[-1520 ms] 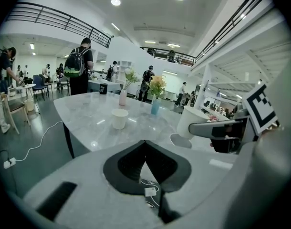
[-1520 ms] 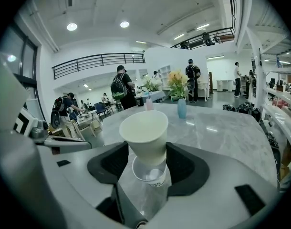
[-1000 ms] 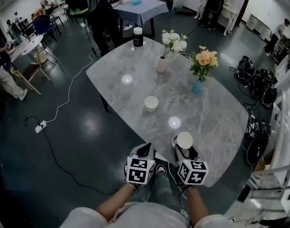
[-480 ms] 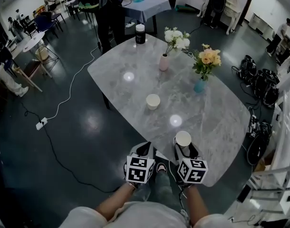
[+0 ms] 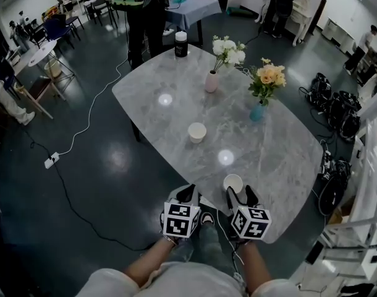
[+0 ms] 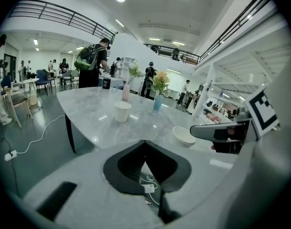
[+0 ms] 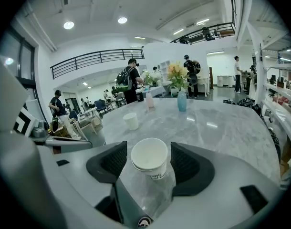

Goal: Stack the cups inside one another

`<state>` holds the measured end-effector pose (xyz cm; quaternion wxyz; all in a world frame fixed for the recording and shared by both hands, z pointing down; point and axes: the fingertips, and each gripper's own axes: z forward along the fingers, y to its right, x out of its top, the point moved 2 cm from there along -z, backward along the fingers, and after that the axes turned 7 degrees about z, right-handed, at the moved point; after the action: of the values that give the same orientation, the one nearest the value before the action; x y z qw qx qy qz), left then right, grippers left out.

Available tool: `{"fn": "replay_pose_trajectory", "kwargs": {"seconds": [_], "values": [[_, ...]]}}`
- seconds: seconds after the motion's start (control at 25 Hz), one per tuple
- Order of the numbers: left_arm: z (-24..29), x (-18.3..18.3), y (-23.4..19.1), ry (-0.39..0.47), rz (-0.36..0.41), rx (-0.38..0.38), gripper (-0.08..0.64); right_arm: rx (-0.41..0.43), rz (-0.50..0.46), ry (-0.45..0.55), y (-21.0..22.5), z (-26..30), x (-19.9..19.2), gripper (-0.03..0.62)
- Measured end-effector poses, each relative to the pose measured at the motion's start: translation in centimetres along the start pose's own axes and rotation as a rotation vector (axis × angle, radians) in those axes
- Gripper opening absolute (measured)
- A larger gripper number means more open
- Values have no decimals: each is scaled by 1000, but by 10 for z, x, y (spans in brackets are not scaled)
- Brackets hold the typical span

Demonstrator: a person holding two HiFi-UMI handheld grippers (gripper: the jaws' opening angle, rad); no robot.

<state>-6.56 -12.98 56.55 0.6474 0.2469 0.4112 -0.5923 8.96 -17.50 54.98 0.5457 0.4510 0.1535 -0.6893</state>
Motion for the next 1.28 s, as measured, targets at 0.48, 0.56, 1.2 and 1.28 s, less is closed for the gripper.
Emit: {"fn": "replay_pose_trajectory", "kwargs": {"seconds": [0.48, 0.56, 1.2, 1.28], "values": [[-2, 6, 1, 19, 3, -4, -5, -56, 14, 125, 11, -20, 25, 82], [-3, 8, 0, 25, 7, -5, -5, -73, 19, 133, 15, -22, 27, 60], [7, 58, 0, 86, 58, 2, -5, -115, 48, 178, 39, -28, 61, 9], [9, 62, 0, 90, 54, 1, -5, -112, 49, 182, 40, -27, 65, 9]]}}
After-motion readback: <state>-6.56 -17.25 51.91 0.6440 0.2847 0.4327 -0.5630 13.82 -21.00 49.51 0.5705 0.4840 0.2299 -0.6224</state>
